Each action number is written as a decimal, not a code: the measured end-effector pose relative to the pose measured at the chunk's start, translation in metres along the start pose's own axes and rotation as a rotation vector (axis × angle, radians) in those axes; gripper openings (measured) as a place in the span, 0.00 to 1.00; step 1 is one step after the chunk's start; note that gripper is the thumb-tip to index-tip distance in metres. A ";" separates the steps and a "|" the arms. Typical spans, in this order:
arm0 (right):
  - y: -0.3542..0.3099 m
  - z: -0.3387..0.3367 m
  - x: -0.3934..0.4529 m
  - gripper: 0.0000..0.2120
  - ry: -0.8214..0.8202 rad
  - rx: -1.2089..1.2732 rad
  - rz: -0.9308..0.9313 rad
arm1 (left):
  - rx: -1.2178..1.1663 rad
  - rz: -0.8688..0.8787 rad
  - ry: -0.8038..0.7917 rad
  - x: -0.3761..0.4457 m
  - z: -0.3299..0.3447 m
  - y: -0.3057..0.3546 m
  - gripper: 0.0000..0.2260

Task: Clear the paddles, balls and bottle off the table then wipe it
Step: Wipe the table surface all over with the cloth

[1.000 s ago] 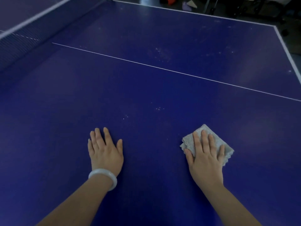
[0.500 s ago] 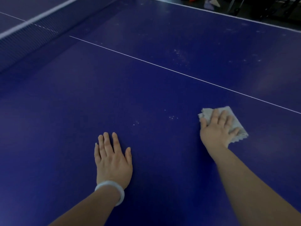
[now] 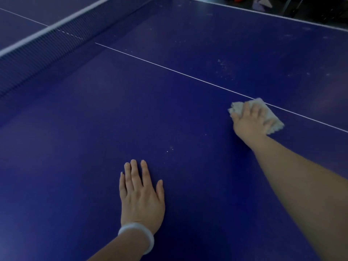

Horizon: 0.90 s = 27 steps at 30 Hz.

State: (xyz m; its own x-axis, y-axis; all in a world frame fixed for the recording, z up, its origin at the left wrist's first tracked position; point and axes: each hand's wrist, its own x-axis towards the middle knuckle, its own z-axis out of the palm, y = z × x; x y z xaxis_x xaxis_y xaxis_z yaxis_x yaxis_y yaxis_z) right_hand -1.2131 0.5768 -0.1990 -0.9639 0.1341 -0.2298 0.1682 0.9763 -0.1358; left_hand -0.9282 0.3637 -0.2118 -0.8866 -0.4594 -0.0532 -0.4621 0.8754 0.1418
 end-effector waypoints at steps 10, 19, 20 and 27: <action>-0.015 0.010 -0.016 0.29 -0.009 -0.085 -0.450 | -0.002 -0.001 -0.010 0.000 -0.003 0.000 0.34; -0.102 0.045 -0.084 0.30 0.055 -0.078 -0.515 | 0.026 -0.012 -0.007 0.001 0.000 0.002 0.34; -0.111 0.051 -0.102 0.30 0.048 -0.105 -0.629 | 0.028 -0.014 -0.007 0.001 0.000 0.002 0.34; -0.027 0.032 -0.100 0.32 -0.028 -0.075 -0.631 | 0.017 -0.011 0.002 0.001 0.001 0.001 0.34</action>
State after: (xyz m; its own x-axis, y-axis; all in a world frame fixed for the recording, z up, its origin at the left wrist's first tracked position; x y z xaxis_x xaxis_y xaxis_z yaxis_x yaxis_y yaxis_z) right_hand -1.1146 0.5315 -0.2033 -0.8671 -0.4742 -0.1527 -0.4461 0.8755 -0.1859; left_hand -0.9297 0.3643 -0.2129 -0.8816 -0.4691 -0.0525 -0.4719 0.8729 0.1239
